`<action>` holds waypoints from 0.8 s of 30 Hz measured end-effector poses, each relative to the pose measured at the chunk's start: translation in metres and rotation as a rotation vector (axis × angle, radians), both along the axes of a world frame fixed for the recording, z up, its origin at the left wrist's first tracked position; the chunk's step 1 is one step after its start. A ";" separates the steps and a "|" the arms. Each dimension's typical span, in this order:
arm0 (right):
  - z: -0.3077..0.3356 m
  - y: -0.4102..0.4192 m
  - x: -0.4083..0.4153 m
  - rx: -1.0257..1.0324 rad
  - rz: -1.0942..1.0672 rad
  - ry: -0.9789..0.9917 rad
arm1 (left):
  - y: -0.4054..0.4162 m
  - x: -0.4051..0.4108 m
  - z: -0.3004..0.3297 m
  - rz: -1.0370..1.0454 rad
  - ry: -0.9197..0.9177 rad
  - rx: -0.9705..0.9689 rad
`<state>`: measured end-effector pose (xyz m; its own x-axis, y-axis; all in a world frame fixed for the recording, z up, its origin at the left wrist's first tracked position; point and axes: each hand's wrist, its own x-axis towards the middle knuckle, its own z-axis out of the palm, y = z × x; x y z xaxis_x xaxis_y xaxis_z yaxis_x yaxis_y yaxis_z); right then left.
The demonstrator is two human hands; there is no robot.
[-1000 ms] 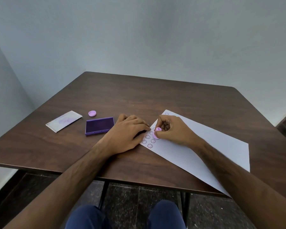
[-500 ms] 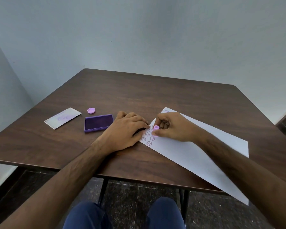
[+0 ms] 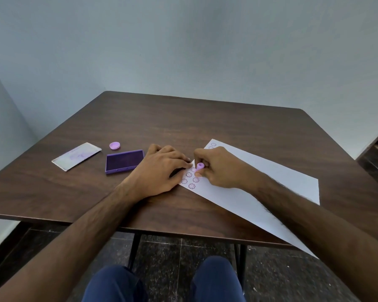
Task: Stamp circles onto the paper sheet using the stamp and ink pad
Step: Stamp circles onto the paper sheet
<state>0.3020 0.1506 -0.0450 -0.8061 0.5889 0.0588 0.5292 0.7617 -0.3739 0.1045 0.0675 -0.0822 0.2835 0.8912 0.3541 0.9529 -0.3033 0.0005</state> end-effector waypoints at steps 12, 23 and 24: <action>0.004 -0.005 -0.005 0.025 -0.035 -0.097 | 0.003 -0.001 -0.002 0.005 0.008 -0.045; 0.009 -0.002 -0.003 0.013 -0.006 -0.111 | 0.007 -0.003 -0.003 -0.027 0.009 -0.075; 0.008 -0.002 -0.004 0.019 -0.007 -0.112 | 0.007 -0.003 -0.003 -0.027 0.010 -0.077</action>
